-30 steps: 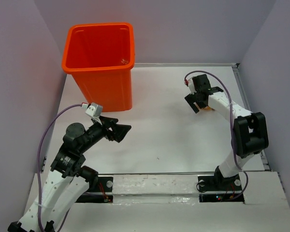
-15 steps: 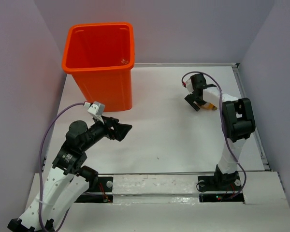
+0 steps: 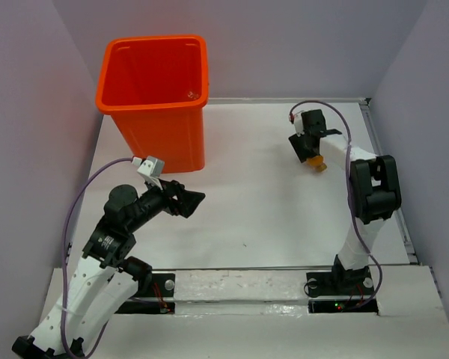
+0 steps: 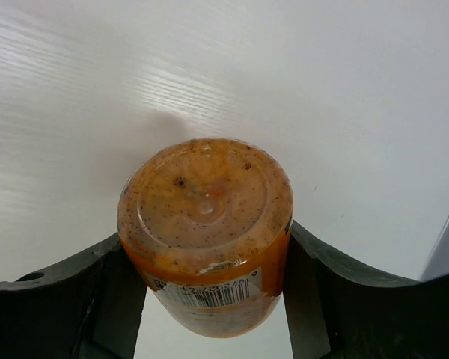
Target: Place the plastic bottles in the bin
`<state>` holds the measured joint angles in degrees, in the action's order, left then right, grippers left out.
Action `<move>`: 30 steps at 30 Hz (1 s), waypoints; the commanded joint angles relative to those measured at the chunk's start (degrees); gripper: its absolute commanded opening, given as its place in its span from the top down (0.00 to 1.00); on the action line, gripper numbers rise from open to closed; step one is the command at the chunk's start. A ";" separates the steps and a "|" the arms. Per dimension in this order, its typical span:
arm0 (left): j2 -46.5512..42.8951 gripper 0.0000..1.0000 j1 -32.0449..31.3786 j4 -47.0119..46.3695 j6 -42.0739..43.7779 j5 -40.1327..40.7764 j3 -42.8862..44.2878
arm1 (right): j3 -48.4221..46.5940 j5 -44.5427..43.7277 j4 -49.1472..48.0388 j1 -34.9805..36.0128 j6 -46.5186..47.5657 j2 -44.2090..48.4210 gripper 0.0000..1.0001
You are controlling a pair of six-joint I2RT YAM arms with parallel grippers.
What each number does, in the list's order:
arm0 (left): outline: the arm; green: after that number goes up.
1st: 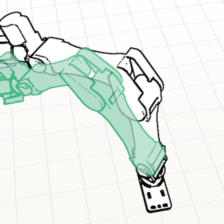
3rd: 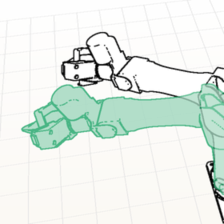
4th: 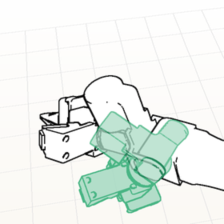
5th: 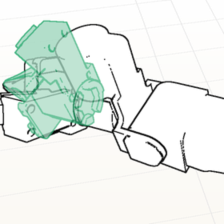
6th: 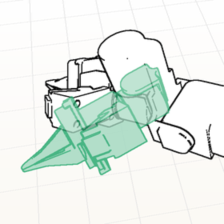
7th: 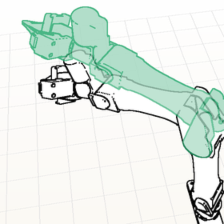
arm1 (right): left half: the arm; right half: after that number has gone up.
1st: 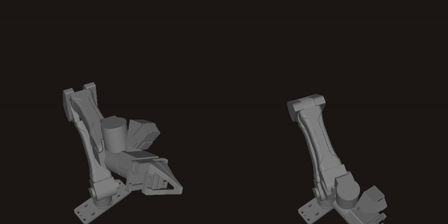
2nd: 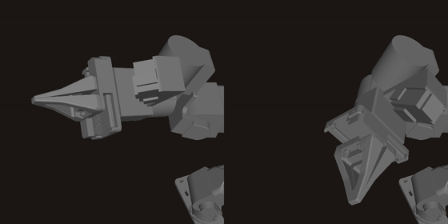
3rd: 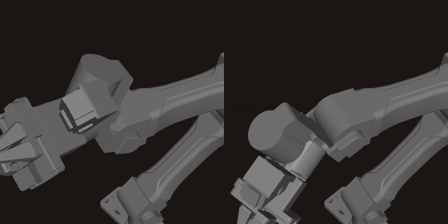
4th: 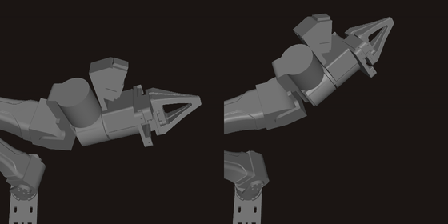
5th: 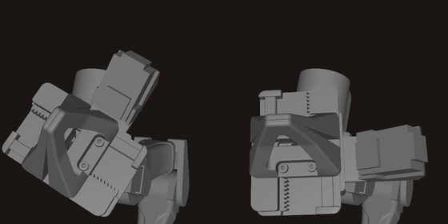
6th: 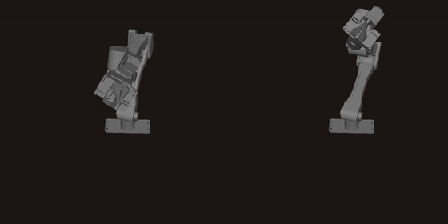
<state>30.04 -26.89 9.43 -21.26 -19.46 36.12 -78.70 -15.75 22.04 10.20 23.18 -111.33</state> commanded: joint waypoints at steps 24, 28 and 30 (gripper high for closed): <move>-1.48 0.01 0.88 -2.14 0.69 -1.98 0.27 | -42.56 27.96 -31.27 37.09 -20.82 6.41 0.60; -1.65 0.01 0.88 -2.31 0.60 -2.16 0.27 | -55.66 26.13 -31.62 37.09 -18.44 -4.47 0.60; -1.48 0.01 0.97 -2.14 0.60 -2.07 0.27 | -63.31 23.58 -31.62 37.62 -16.77 -8.97 0.44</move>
<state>28.99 -26.20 9.23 -21.26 -20.12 36.12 -129.78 10.28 -5.54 47.03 2.68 -114.85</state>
